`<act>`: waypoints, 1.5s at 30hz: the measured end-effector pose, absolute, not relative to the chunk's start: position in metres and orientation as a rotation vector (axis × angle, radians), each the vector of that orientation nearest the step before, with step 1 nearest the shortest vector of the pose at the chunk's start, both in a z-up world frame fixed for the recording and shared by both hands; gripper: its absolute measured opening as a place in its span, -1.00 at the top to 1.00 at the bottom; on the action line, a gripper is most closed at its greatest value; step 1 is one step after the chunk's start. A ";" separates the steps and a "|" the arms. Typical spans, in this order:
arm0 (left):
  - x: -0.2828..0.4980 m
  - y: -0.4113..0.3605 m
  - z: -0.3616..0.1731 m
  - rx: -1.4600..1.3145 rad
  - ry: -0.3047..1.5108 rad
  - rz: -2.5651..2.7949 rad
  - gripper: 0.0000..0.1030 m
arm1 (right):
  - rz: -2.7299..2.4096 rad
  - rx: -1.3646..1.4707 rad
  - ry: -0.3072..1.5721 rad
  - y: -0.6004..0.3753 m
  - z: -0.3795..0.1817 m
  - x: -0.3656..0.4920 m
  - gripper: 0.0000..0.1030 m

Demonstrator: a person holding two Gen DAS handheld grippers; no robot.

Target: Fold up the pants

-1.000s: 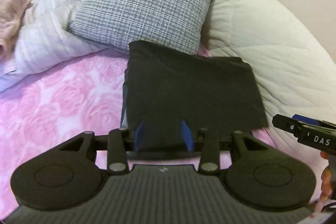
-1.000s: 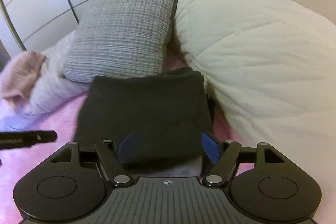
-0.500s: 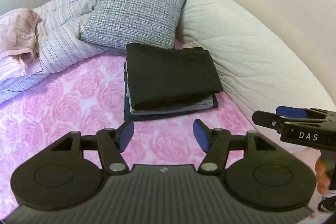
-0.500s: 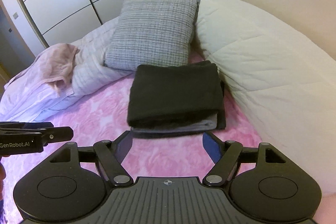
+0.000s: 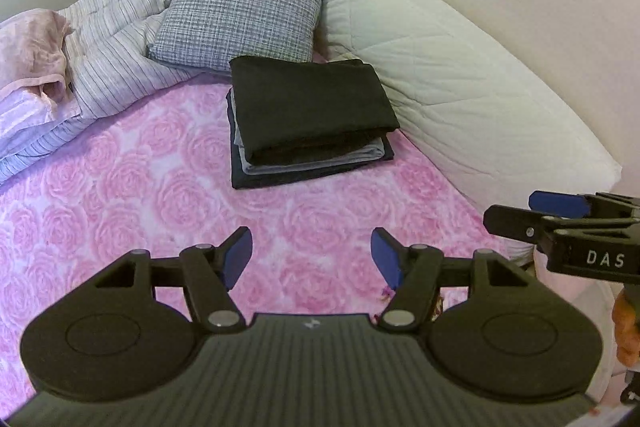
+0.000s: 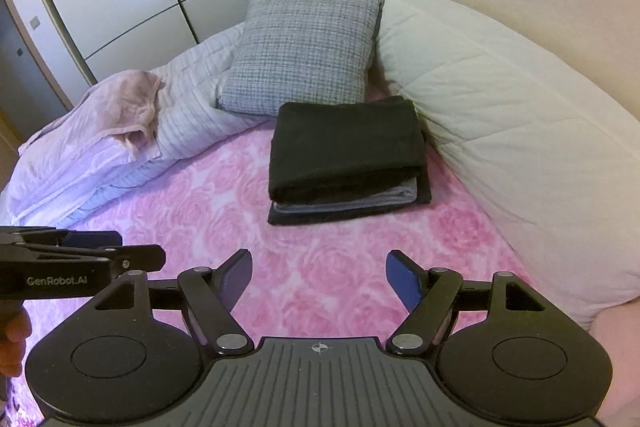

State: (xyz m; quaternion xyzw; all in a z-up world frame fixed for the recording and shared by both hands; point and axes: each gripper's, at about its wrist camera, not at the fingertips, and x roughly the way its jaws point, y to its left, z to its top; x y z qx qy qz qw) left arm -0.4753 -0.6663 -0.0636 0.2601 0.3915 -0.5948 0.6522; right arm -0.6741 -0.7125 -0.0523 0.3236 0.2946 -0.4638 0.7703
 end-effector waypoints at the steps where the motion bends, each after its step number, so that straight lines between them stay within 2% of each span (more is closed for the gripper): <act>1: -0.475 -0.666 -0.064 0.590 0.887 -1.350 -0.20 | -1.008 0.703 0.638 -0.710 -0.051 -0.673 -0.38; 45: -0.464 -0.695 -0.063 0.594 0.884 -1.378 -0.20 | -0.980 0.701 0.682 -0.750 -0.063 -0.657 -0.38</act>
